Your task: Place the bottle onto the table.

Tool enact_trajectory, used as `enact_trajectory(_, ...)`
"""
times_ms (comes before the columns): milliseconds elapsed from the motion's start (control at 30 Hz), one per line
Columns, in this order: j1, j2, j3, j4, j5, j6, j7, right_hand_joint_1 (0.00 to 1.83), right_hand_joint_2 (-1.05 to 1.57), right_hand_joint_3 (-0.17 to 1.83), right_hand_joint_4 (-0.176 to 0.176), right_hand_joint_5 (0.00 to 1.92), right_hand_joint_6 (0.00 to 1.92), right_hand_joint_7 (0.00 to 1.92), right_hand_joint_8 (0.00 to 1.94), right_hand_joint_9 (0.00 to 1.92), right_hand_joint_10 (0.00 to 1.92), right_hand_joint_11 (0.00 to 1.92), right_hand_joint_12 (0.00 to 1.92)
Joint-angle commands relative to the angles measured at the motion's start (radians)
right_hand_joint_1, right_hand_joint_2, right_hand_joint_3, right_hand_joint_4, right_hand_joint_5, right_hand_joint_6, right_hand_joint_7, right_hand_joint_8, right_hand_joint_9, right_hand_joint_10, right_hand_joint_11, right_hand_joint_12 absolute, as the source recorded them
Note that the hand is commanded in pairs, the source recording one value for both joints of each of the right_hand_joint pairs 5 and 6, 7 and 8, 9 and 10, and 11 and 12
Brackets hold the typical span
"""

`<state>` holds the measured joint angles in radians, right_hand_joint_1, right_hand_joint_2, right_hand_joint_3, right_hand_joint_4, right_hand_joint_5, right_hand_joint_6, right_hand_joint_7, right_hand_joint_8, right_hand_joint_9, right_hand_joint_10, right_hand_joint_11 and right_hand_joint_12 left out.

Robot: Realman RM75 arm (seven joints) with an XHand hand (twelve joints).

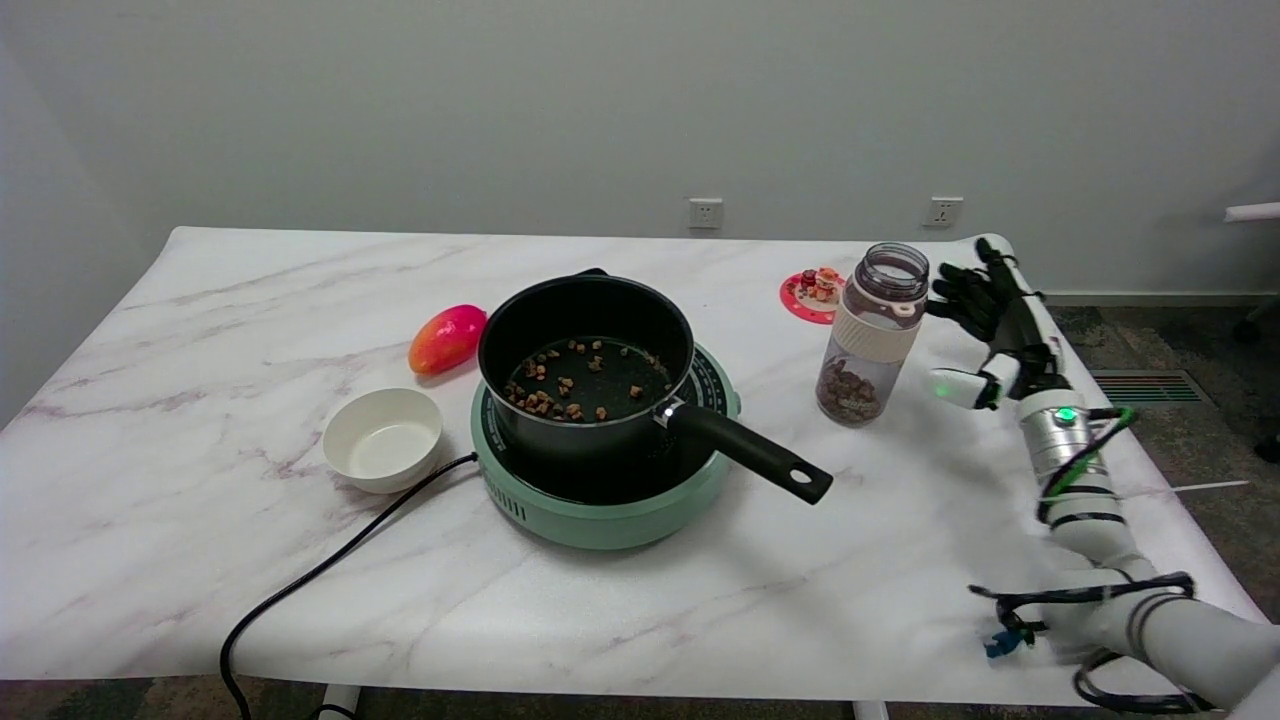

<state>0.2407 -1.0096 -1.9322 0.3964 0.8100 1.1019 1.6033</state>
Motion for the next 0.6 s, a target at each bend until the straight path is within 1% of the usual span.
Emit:
enact_trajectory(33,-0.254,0.306,0.133,0.048,-0.043,0.001,0.048,1.42,-0.71,1.27,0.000,0.03,0.03,0.38,0.38,0.45,0.45,0.61,0.61)
enact_trajectory(100,-0.275,0.321,0.200,0.027,-0.082,0.003,0.045,1.42,-0.61,1.21,0.000,0.01,0.01,0.38,0.38,0.44,0.44,0.61,0.61)
enact_trajectory(167,-0.282,0.324,0.267,0.022,-0.124,0.015,0.025,1.42,-0.37,1.20,0.000,0.02,0.02,0.40,0.40,0.44,0.44,0.60,0.60)
enact_trajectory(200,-0.283,0.321,0.313,0.022,-0.151,0.022,-0.020,1.41,-0.23,1.21,0.000,0.03,0.03,0.44,0.44,0.45,0.45,0.59,0.59)
enact_trajectory(233,-0.283,0.318,0.334,0.023,-0.162,0.024,-0.038,1.40,0.03,1.11,0.000,0.08,0.08,0.69,0.69,0.50,0.50,0.67,0.67)
enact_trajectory(267,-0.286,0.311,0.362,0.032,-0.176,0.027,-0.105,1.39,0.25,0.94,0.000,0.17,0.17,0.89,0.89,0.66,0.66,0.78,0.78)
enact_trajectory(300,-0.287,0.306,0.378,0.044,-0.179,0.027,-0.177,1.37,0.37,0.80,0.000,0.26,0.26,0.99,0.99,0.82,0.82,0.85,0.85)
enact_trajectory(333,-0.287,0.303,0.380,0.051,-0.179,0.027,-0.215,1.34,0.46,0.74,0.000,0.42,0.42,1.14,1.14,1.01,1.01,0.99,0.99)
enact_trajectory(367,-0.287,0.295,0.380,0.063,-0.171,0.028,-0.284,1.30,0.51,0.74,0.000,0.57,0.57,1.25,1.25,1.16,1.16,1.13,1.13)
enact_trajectory(400,-0.287,0.286,0.381,0.080,-0.165,0.021,-0.338,1.30,0.51,0.74,0.000,0.61,0.61,1.26,1.26,1.17,1.17,1.14,1.14)
enact_trajectory(433,-0.287,0.284,0.382,0.089,-0.161,0.014,-0.360,1.30,0.50,0.74,0.000,0.65,0.65,1.28,1.28,1.18,1.18,1.15,1.15)
enact_trajectory(500,-0.287,0.278,0.374,0.111,-0.154,-0.021,-0.398,1.26,0.45,0.89,0.000,0.81,0.81,1.36,1.36,1.25,1.25,1.22,1.22)
enact_trajectory(533,-0.287,0.277,0.372,0.112,-0.154,-0.029,-0.398,1.25,0.42,0.97,0.000,0.84,0.84,1.39,1.39,1.29,1.29,1.24,1.24)
enact_trajectory(600,-0.284,0.270,0.373,0.115,-0.154,-0.057,-0.398,1.24,0.35,1.03,0.000,0.84,0.84,1.38,1.38,1.29,1.29,1.24,1.24)
